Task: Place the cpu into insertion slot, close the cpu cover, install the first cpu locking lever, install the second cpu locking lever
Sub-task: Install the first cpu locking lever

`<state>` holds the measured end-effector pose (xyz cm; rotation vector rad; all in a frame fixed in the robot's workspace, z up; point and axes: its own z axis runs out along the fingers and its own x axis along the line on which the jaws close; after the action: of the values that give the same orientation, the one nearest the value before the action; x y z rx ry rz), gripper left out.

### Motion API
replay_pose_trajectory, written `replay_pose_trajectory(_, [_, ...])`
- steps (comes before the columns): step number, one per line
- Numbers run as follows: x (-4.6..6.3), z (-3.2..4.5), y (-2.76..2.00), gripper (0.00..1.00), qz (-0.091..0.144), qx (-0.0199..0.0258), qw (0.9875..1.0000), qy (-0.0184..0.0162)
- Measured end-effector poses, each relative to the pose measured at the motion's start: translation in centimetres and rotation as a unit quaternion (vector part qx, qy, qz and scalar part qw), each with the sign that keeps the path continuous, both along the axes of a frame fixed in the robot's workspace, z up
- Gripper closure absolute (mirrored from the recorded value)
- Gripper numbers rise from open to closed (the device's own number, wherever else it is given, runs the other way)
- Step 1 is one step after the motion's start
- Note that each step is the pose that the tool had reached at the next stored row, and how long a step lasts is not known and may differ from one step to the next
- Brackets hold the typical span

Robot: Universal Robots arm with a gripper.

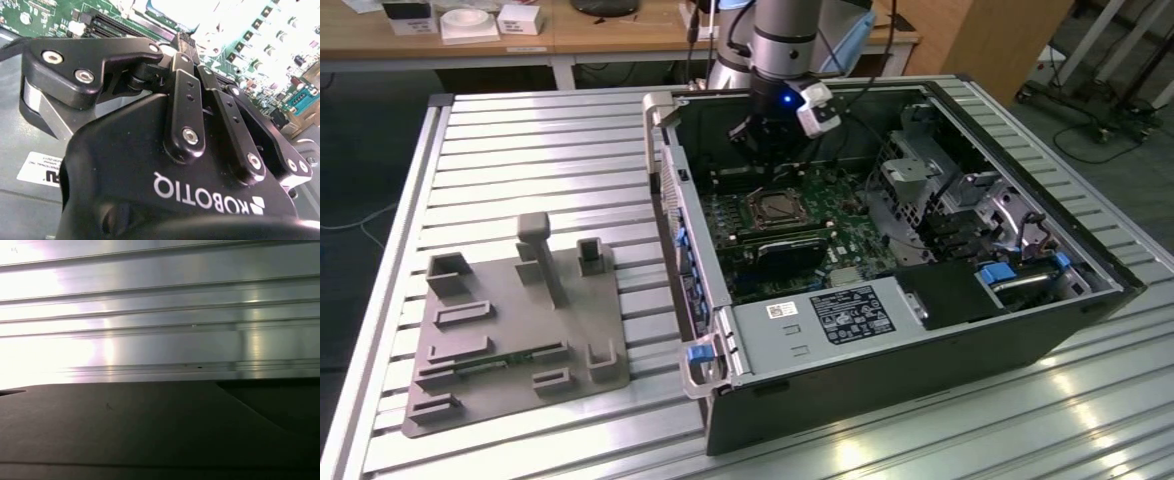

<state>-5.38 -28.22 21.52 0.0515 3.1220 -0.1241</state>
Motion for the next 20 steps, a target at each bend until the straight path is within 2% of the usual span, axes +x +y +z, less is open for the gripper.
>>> replay_pose_trajectory(20, [1.3, -0.37, -0.1, 0.9, 0.0, -0.0017, 1.0, 0.001])
